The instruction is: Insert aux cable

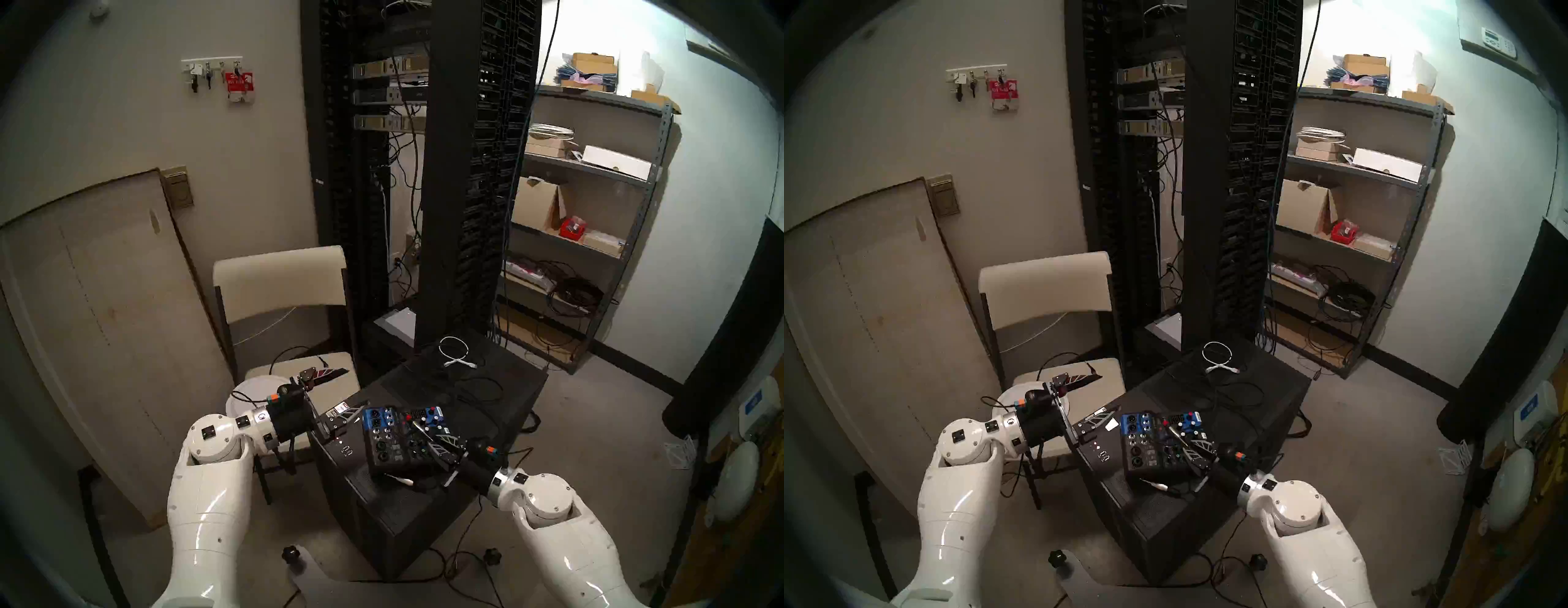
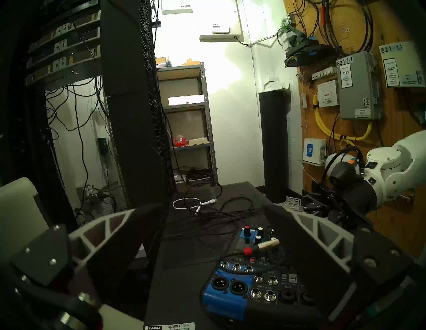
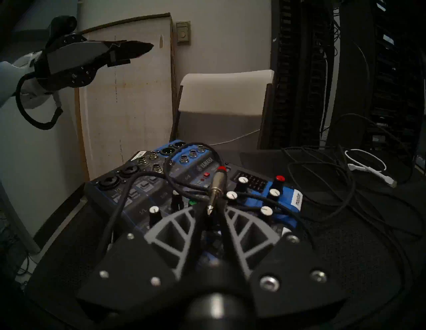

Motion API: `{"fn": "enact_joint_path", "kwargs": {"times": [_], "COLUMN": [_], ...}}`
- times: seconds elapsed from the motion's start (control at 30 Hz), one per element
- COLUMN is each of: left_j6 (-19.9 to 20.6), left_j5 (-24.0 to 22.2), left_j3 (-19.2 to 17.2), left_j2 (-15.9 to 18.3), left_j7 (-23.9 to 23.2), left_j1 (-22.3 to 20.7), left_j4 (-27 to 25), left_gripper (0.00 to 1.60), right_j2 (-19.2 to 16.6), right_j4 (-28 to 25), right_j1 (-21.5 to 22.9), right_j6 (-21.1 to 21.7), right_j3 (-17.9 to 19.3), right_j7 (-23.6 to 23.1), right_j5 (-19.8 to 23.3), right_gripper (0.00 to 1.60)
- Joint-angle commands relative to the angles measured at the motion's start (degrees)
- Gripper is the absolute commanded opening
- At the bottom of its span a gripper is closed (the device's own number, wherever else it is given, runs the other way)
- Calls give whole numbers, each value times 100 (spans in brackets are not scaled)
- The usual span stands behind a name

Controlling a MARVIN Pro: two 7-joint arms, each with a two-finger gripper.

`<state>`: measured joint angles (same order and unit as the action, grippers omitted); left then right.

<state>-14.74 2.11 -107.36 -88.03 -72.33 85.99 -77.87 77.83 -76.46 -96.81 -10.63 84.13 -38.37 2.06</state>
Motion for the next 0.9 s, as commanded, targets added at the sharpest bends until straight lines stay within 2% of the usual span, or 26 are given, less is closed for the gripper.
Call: {"fn": "enact_joint_path", "kwargs": {"times": [0.0,0.1,0.17,0.2,0.53,0.57,0.67,0.7,0.87], "left_j6": [-2,-3,-3,-3,-3,-3,-3,-3,-3], "left_j5": [-12,-8,-5,-4,7,8,11,12,18], "left_j3": [11,6,3,2,-11,-12,-16,-17,-24], "left_j2": [-14,-18,-21,-22,-33,-33,-37,-38,-44], "left_j7": [3,-1,-4,-5,-15,-16,-19,-21,-26], "left_j1": [-56,-57,-58,-58,-62,-62,-63,-64,-65], "left_j4": [-70,-70,-70,-70,-70,-70,-70,-70,-70], "left_gripper": [160,160,160,160,160,160,160,160,160], "right_j2": [21,24,15,10,-7,-9,-22,-23,-71], "right_j4": [-101,-115,-122,-126,-162,-190,-265,-282,-324], "right_j1": [56,41,39,37,10,-7,-43,-52,-100], "right_j6": [-20,-36,-38,-47,-65,-55,-7,3,66], "right_j3": [12,26,31,35,57,59,67,76,126], "right_j7": [27,49,42,36,-24,-30,-45,-51,-111], "right_j5": [4,7,14,22,50,50,34,33,40], "right_gripper": [50,38,7,0,0,4,36,53,61]}}
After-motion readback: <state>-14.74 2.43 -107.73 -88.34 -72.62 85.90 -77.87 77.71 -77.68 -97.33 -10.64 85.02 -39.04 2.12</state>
